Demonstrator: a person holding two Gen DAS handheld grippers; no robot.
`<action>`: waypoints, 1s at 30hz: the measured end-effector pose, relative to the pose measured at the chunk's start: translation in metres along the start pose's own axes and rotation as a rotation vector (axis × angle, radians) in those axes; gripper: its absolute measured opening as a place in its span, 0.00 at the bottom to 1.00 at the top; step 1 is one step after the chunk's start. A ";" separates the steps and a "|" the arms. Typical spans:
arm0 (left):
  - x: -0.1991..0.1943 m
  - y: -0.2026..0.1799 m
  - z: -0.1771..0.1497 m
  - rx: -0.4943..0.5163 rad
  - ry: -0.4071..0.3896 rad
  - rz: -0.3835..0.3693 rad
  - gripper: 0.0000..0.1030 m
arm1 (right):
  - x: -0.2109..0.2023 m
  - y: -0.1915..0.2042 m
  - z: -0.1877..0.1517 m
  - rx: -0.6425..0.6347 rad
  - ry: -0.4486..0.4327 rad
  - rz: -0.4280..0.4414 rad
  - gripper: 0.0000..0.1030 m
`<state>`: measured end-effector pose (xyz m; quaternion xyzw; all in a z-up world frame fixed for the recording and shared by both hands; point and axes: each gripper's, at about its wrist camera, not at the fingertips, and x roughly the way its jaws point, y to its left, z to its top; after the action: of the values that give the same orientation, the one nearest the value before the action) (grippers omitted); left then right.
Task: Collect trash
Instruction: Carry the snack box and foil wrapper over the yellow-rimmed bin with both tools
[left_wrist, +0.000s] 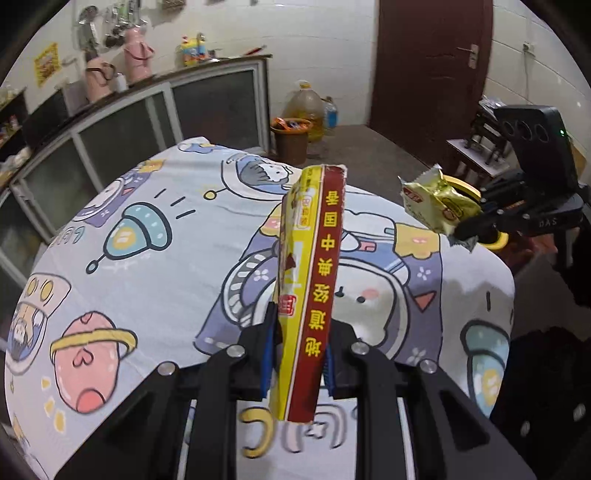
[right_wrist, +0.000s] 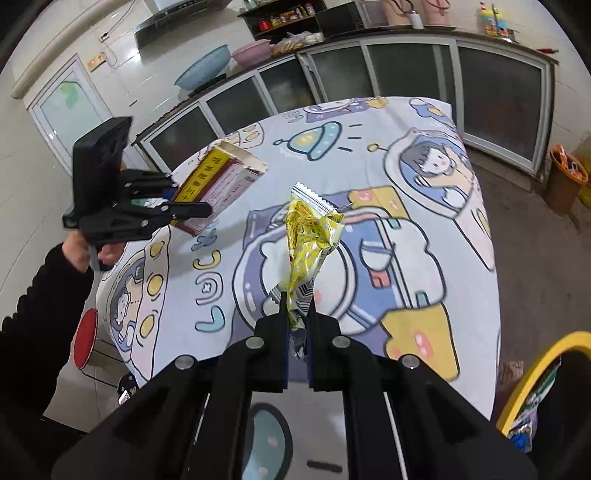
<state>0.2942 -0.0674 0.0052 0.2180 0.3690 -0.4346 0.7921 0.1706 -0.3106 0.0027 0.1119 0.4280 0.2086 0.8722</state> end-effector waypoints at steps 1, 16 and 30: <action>0.000 -0.010 -0.001 -0.005 -0.007 0.033 0.19 | -0.002 -0.002 -0.003 0.005 -0.001 0.000 0.07; 0.006 -0.147 0.045 -0.028 -0.159 0.124 0.19 | -0.068 -0.053 -0.060 0.150 -0.097 -0.073 0.07; 0.041 -0.229 0.110 0.010 -0.242 0.014 0.20 | -0.151 -0.139 -0.110 0.345 -0.231 -0.271 0.07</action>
<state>0.1577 -0.2824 0.0376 0.1702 0.2668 -0.4539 0.8330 0.0380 -0.5020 -0.0107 0.2238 0.3658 -0.0005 0.9034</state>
